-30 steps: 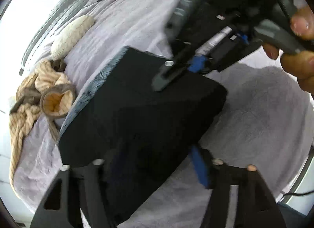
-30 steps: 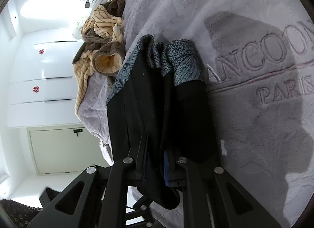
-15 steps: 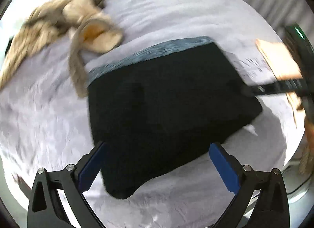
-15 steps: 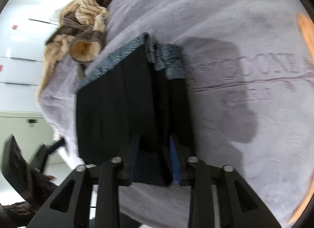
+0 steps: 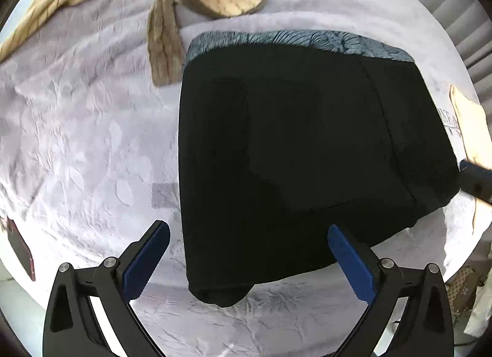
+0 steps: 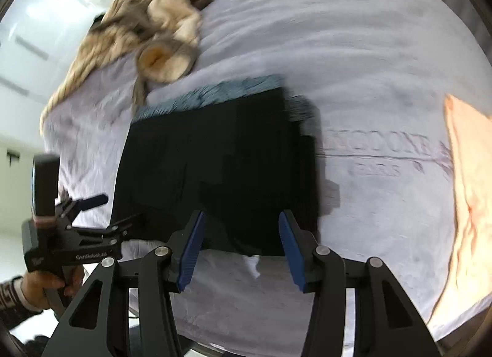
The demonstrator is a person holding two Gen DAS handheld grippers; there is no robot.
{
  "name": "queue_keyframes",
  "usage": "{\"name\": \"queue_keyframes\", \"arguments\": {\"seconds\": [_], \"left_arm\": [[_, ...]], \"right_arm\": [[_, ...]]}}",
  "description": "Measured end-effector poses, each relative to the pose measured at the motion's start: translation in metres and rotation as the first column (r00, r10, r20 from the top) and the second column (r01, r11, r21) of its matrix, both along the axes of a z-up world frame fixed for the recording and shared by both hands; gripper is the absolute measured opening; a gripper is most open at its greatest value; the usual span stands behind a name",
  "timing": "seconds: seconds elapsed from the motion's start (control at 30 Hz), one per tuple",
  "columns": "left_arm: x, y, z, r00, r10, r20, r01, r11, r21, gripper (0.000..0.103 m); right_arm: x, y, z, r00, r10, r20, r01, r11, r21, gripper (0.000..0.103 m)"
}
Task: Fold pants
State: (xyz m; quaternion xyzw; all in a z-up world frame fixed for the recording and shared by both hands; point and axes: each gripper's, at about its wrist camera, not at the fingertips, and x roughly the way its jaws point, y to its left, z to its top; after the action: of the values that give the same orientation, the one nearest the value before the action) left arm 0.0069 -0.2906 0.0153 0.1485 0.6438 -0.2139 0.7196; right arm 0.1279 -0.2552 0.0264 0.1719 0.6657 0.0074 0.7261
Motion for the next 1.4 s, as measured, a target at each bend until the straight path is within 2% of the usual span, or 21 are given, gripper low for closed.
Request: {"name": "queue_keyframes", "arguments": {"seconds": [0.1,0.17,0.67,0.97,1.13,1.27,1.4], "left_arm": [[0.003,0.002,-0.010,0.999,0.010,-0.035,-0.010,1.000,-0.009,0.103],[0.002,0.003,-0.015,0.999,0.013,-0.048,-0.013,1.000,-0.011,0.103],[0.005,-0.010,-0.021,0.998,-0.023,-0.066,0.023,1.000,0.003,0.103],[0.007,-0.020,-0.026,0.996,-0.029,-0.079,0.030,0.999,0.013,0.103],[0.010,-0.019,-0.029,0.994,-0.017,-0.108,0.017,1.000,-0.002,0.103],[0.017,-0.016,-0.032,0.990,-0.005,-0.139,0.001,1.000,-0.023,0.103],[0.025,-0.011,-0.030,0.985,0.007,-0.172,-0.019,0.997,-0.069,0.103]], "right_arm": [[-0.006,0.002,-0.036,0.997,0.004,-0.073,-0.005,1.000,-0.008,0.053],[-0.010,-0.001,-0.043,0.997,-0.002,-0.081,0.001,1.000,-0.015,0.053],[-0.018,-0.010,-0.031,0.997,-0.046,-0.058,0.048,0.999,0.022,0.054],[-0.027,-0.036,-0.030,0.990,-0.119,-0.072,0.123,0.991,0.053,0.057],[-0.031,-0.055,-0.037,0.980,-0.173,-0.102,0.185,0.974,0.134,0.061],[-0.030,-0.061,-0.041,0.976,-0.187,-0.110,0.203,0.966,0.160,0.063],[-0.024,-0.075,-0.042,0.971,-0.219,-0.099,0.236,0.947,0.219,0.065]]}}
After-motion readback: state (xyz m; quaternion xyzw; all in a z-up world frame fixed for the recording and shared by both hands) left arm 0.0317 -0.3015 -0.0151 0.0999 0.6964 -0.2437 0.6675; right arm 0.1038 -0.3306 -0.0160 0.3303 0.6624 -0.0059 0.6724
